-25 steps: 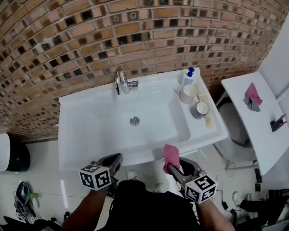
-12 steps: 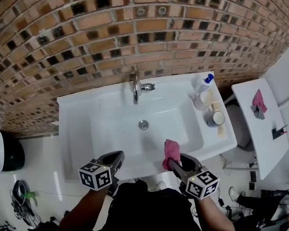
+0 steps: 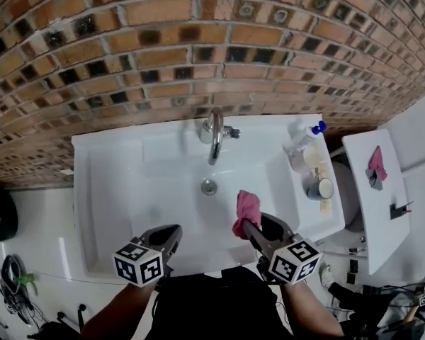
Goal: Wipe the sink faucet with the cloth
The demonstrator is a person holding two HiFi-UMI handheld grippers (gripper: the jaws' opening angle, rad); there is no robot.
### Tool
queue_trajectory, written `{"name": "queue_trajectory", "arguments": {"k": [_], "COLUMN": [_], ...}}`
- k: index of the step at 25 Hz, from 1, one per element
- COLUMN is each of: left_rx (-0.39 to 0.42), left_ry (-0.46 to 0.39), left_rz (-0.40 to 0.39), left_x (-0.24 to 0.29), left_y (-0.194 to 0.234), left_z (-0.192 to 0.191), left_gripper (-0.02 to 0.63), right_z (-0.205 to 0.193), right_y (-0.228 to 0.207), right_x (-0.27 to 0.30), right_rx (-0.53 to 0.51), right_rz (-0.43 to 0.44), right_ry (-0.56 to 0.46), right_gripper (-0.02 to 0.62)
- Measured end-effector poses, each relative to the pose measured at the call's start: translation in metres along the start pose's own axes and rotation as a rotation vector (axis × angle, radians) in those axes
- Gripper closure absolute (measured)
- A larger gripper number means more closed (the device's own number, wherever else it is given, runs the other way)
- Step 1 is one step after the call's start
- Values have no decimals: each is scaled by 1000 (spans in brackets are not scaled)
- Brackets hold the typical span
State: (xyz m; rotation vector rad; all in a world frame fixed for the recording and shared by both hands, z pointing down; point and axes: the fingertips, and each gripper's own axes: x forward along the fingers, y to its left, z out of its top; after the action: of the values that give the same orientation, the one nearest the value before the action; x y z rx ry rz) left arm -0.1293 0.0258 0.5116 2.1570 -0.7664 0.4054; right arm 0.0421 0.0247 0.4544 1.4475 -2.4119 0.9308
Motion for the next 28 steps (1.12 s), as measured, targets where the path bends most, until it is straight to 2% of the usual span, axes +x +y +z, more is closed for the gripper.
{"name": "queue_trajectory", "arguments": {"k": [5, 9, 12, 16, 19, 23, 28], "left_rx": [-18, -41, -88, -143, -162, -193, -214], "left_ry": [-12, -30, -40, -52, -48, -49, -39], "left_rz": [34, 108, 174, 246, 299, 375, 417], "left_x": [13, 28, 44, 62, 66, 65, 74], "left_y": [3, 7, 6, -2, -5, -5, -11], "left_z": [10, 18, 13, 8, 4, -2, -8], "left_gripper": [600, 600, 600, 600, 600, 600, 600], "right_z": [25, 50, 65, 79, 74, 79, 75], "right_y": [-22, -60, -96, -135, -158, -171, -175], "right_x": [26, 50, 73, 109, 139, 167, 187], "right_rx": [-12, 5, 109, 322, 495, 483, 564], "right_rz": [53, 105, 166, 307, 371, 415, 448], "right_ry": [5, -29, -77, -149, -143, -123, -64], "right_gripper": [453, 453, 453, 453, 454, 454, 454]}}
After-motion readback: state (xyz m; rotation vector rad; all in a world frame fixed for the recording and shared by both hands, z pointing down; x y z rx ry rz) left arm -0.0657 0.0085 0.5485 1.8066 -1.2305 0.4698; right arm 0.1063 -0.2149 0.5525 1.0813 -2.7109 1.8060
